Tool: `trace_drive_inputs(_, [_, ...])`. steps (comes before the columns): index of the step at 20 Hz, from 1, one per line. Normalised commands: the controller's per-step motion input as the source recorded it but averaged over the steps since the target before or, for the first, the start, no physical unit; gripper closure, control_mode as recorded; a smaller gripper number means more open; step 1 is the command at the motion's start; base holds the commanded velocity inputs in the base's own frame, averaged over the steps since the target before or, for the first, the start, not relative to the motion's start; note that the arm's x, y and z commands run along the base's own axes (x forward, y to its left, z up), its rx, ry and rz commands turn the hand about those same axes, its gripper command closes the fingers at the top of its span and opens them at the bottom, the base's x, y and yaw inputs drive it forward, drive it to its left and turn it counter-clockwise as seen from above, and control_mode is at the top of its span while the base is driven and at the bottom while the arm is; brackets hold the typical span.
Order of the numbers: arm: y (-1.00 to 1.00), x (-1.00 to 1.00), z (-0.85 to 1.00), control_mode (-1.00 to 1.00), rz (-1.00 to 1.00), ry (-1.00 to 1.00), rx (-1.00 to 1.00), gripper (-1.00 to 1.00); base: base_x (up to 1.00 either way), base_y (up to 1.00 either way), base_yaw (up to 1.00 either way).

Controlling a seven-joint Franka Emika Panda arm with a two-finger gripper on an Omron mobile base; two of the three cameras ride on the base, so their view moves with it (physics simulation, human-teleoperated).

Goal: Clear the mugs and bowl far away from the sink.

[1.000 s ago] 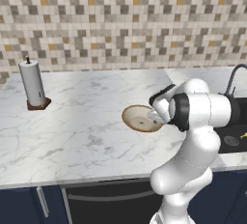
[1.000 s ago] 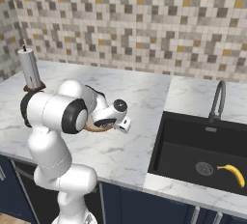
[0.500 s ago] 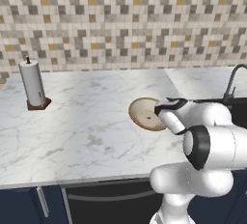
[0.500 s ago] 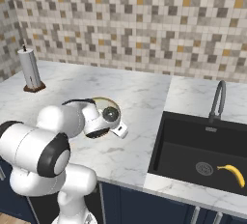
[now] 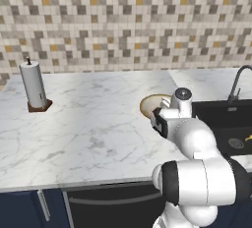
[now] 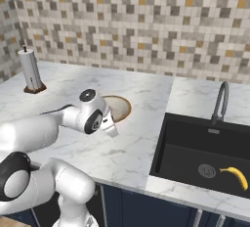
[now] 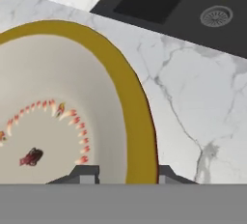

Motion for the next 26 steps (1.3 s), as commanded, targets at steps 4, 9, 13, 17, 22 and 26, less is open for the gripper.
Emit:
trace_drive_inputs(4, [0.0,0.0,1.0,-1.0,-0.38,0.09,0.17,1.0,0.0,0.0,0.0])
trace_drive_inputs(9, [-0.12,-0.24,0.61,-1.0,-0.16,0.01,0.25,1.0,0.0,0.0,0.0])
trace_drive_inputs(13, [0.0,-0.63,0.14,-1.0,-0.02,-0.06,0.21,1.0,0.0,0.0,0.0])
trace_drive_inputs(17, [0.14,-0.96,0.03,-1.0,0.0,-0.28,-0.01,1.0,0.0,0.0,0.0])
trace_drive_inputs(22, [0.23,-0.74,0.15,-1.0,0.0,-0.31,-0.07,1.0,0.0,0.0,0.0])
trace_drive_inputs(26, [0.23,-0.49,0.33,-1.0,0.0,-0.02,-0.01,1.0,0.0,0.0,0.0])
